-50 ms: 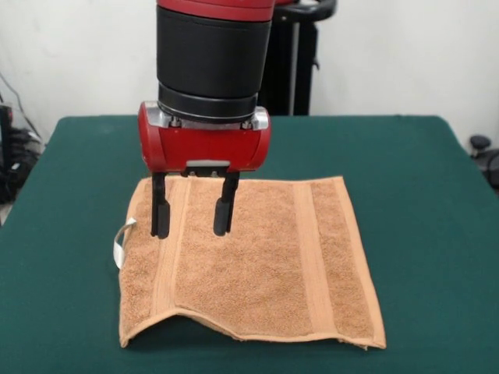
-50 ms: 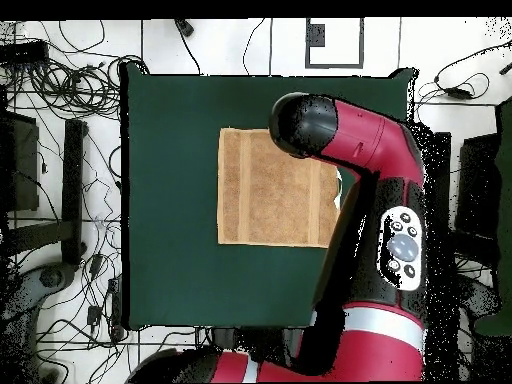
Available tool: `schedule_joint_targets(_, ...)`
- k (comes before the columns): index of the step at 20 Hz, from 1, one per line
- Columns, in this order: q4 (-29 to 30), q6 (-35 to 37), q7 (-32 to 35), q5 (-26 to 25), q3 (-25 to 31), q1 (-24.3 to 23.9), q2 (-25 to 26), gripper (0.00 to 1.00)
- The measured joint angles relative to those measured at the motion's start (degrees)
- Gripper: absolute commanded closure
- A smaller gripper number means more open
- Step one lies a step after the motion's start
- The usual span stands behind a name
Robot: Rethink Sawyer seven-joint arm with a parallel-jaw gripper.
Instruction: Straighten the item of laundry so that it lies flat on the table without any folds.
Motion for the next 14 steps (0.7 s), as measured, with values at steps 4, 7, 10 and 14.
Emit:
schedule_joint_targets(4,0.56,-1.48,0.00,-0.13,0.00,0.00,0.15,0.00)
schedule_joint_targets(7,0.88,-2.66,0.00,-0.22,0.01,-0.04,0.19,0.00)
schedule_joint_targets(10,1.25,-3.99,0.00,-0.30,0.02,-0.18,0.20,0.00)
schedule_joint_targets(14,1.48,-5.13,0.00,-0.42,0.03,-0.35,0.22,0.00)
